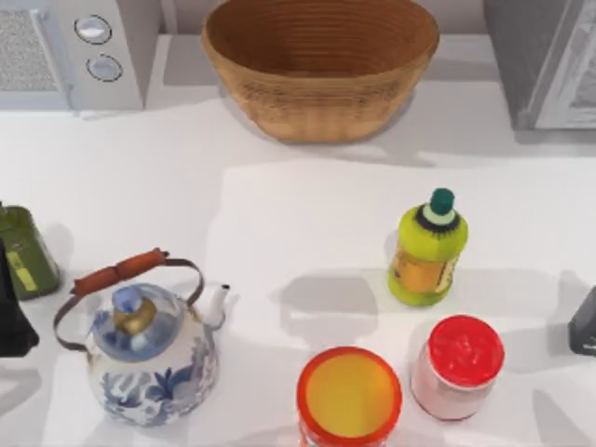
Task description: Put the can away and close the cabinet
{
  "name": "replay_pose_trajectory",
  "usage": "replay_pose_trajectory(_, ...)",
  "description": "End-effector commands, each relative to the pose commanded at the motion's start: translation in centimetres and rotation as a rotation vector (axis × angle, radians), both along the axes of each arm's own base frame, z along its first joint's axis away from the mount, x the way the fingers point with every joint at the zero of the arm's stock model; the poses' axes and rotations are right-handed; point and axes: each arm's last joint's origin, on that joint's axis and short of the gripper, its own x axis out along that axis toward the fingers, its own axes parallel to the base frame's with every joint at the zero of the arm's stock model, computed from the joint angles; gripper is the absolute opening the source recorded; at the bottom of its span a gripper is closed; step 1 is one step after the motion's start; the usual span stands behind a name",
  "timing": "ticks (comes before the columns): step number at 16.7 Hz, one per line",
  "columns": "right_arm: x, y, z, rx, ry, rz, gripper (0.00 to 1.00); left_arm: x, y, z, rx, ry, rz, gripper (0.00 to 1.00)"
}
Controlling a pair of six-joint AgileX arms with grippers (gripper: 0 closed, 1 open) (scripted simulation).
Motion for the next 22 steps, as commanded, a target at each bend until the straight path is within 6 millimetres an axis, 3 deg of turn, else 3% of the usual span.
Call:
replay_pose_trajectory(6, 0.1, 0.0, 0.1, -0.001, 0.002, 0.003, 1.00, 0.0, 0.0, 0.0, 0.000, 0.000, 0.000, 1.00)
replay_pose_trajectory(12, 1.6, -2.3, 2.8, -0.017, -0.046, -0.008, 1.00, 0.0, 0.0, 0.0, 0.000, 0.000, 0.000, 1.00)
replay_pose_trajectory(17, 4.8, -7.5, 3.8, -0.011, -0.006, -0.011, 1.00, 0.0, 0.0, 0.0, 0.000, 0.000, 0.000, 1.00)
replay_pose_trajectory(22, 6.1, -14.8, 2.0, 0.012, 0.018, -0.007, 1.00, 0.0, 0.0, 0.0, 0.000, 0.000, 0.000, 1.00)
